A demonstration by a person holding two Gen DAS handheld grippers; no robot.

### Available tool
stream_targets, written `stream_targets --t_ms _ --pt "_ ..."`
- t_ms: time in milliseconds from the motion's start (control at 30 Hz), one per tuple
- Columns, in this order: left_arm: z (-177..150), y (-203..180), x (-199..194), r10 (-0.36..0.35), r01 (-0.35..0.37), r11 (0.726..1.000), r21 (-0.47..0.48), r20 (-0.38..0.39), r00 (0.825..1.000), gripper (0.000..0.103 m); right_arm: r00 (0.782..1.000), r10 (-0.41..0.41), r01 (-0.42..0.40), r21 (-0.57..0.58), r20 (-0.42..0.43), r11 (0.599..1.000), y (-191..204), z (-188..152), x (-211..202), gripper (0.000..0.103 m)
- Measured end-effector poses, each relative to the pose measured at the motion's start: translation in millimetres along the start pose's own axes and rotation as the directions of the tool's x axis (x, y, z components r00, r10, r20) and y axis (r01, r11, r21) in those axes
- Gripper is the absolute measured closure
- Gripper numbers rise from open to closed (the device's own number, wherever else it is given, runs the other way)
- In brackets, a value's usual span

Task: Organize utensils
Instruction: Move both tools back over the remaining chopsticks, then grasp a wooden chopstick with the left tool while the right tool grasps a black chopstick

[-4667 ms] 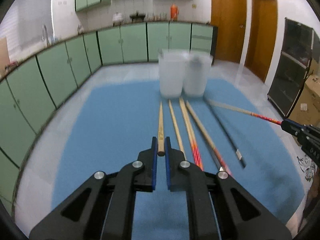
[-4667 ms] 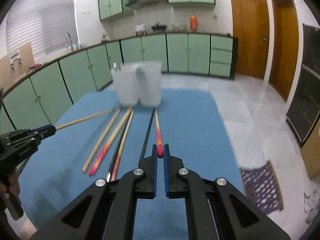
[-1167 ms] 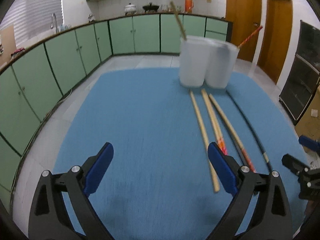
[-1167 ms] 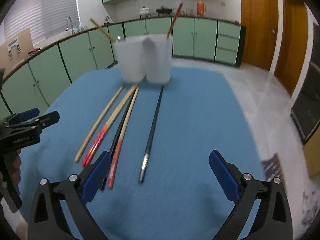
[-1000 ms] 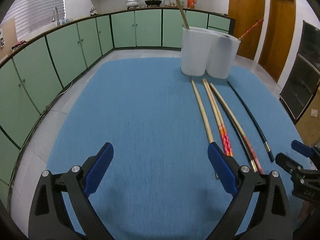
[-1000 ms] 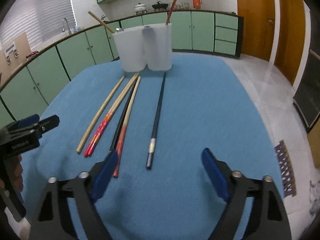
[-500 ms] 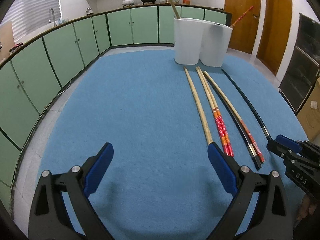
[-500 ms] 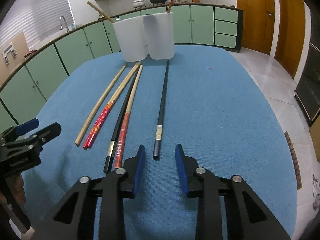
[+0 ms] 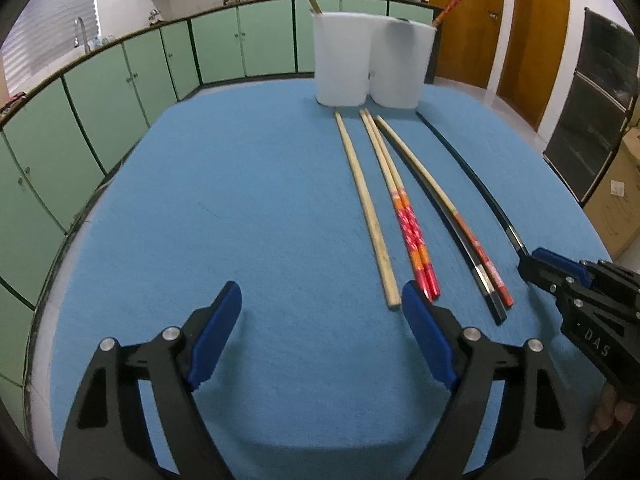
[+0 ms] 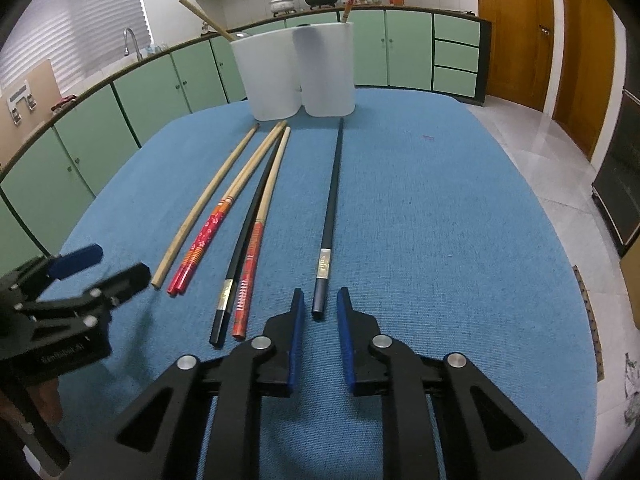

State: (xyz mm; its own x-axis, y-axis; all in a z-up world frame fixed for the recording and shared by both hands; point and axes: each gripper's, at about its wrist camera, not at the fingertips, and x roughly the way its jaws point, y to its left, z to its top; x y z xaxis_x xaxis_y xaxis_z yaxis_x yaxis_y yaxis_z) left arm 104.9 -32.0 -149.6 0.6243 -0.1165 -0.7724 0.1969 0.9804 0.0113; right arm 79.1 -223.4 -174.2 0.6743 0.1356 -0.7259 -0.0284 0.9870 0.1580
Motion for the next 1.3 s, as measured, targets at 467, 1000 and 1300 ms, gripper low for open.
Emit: stream_targets --t_ms 467,1000,1300 --pt "0.2 -10.1 7.7 -0.026 0.025 1.0 -0.016 -0.026 0.999 0.041 1.0 0.003 -0.003 0.003 -0.002 1.0 -1.1 0.6 0.9 0.086" --pt "3.8 -19.6 5.0 -0.065 0.065 0.998 -0.014 -0.022 0.998 0.097 1.0 0.029 -0.028 0.024 -0.008 0.999 -1.5 2.7 3.8 0.095" --pt "19.6 -21.5 -29.4 -0.026 0.022 0.998 0.055 0.072 0.997 0.097 0.999 0.033 -0.034 0.016 0.025 0.999 -6.8 12.2 -19.1 0.096"
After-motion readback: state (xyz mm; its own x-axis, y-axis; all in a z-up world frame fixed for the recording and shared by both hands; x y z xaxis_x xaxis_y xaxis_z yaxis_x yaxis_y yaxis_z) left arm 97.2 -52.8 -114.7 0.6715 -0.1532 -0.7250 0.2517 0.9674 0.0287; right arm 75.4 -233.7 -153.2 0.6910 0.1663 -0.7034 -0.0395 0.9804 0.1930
